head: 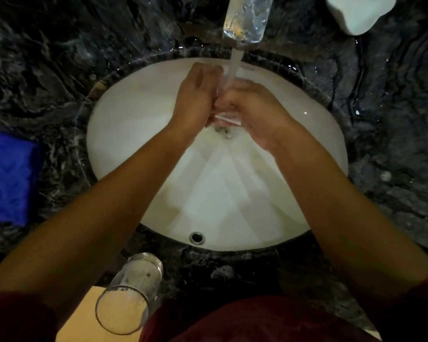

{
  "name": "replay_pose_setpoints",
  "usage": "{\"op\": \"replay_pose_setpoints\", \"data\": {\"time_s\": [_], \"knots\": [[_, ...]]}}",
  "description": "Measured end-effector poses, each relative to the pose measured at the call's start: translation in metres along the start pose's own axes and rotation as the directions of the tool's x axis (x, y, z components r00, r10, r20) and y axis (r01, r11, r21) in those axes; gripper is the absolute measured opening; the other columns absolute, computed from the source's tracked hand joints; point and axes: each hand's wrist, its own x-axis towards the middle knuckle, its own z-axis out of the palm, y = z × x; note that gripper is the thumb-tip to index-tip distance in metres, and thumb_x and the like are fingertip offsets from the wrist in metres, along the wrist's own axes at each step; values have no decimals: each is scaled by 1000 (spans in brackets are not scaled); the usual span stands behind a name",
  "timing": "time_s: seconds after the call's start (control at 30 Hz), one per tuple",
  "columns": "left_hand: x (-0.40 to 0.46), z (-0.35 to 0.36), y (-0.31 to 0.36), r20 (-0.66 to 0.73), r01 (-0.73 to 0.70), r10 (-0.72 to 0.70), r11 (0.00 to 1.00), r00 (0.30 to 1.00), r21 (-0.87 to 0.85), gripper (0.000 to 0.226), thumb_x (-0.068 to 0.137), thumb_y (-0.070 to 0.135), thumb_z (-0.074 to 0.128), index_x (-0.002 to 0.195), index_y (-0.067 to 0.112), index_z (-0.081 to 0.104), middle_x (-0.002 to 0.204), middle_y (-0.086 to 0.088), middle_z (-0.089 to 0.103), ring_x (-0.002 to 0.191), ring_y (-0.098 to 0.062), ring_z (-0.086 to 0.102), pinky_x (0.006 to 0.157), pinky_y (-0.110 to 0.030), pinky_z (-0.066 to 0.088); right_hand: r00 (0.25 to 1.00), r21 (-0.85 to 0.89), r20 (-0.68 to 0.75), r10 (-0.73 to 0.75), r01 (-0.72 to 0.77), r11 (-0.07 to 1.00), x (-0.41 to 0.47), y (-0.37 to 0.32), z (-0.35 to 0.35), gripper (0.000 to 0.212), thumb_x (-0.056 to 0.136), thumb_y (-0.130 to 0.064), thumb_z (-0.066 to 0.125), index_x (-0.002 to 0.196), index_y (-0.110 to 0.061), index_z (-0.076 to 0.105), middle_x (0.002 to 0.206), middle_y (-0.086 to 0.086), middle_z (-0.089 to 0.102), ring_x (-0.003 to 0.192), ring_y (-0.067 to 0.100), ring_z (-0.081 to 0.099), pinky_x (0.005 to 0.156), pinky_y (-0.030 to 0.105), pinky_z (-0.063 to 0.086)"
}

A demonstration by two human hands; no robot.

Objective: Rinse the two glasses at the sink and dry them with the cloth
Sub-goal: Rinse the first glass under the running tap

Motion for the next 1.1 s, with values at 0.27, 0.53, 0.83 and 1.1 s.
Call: {"op": "replay_pose_setpoints", "data": {"time_s": [0.27, 0.53, 0.83, 1.1], "knots": [[25, -31, -10, 329, 432, -411, 902, 850, 11, 25, 88, 36, 50, 73, 16, 57, 60, -6, 56, 38, -20, 44, 36, -14, 22, 902, -842, 383, -200, 430, 327, 8, 9, -19, 33, 89, -4, 67, 119, -15, 76, 98, 1, 76, 96, 19, 73, 89, 32, 56], [7, 0, -8, 283, 456, -387, 855, 878, -246, 47, 105, 39, 30, 79, 14, 60, 60, -6, 53, 41, -15, 45, 36, -15, 23, 855, -759, -61, -516, 296, 580, 11, 25, -9, 54, 96, -49, 64, 49, -24, 60, 47, -6, 60, 46, 14, 58, 53, 36, 50], [3, 3, -33, -163, -90, 155, 931, 974, 353, 37, 104, 53, 39, 99, 20, 55, 88, 2, 68, 78, -16, 67, 72, -42, 58, 881, -102, -432, 190, -257, 961, 31, 6, 18, 36, 97, -44, 64, 85, -12, 76, 75, 9, 79, 71, 27, 79, 73, 42, 66], [-1, -4, -47, 53, -514, 604, 624, 795, 589, 41, 103, 38, 51, 123, 5, 62, 113, -17, 60, 91, -17, 59, 66, -31, 48, 894, 176, -212, 394, -362, 916, 27, -3, 7, 24, 99, -35, 60, 88, -18, 74, 73, 0, 72, 73, 18, 74, 78, 37, 63]]}}
